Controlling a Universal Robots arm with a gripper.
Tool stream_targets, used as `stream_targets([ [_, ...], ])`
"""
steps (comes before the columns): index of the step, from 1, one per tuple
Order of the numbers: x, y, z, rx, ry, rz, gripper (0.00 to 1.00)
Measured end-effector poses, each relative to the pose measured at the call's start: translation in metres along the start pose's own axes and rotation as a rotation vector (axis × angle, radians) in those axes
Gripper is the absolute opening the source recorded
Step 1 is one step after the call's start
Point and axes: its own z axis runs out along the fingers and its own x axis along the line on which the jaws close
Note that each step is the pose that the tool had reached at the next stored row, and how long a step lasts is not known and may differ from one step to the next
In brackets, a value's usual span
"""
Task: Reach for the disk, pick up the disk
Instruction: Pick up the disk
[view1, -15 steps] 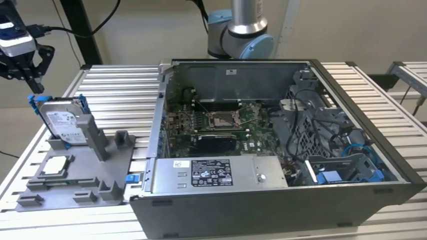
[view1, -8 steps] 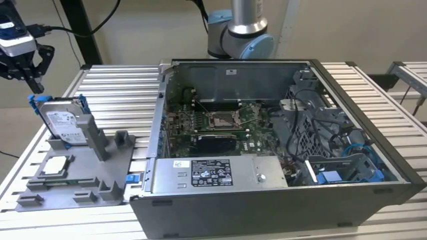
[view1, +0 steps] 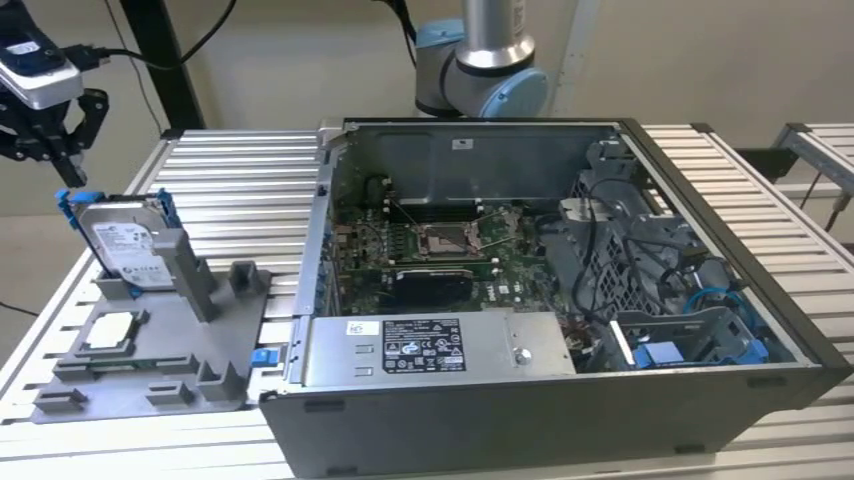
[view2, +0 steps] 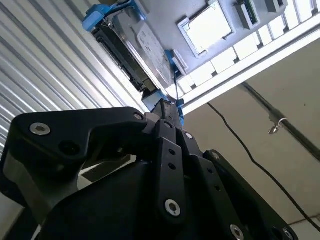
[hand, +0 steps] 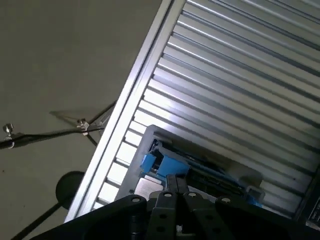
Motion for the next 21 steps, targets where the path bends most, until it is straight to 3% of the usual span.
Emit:
stream_targets([
  [21,0.0000,0.0000,0.0000,0.0040,0.0154,-0.400,0.00],
])
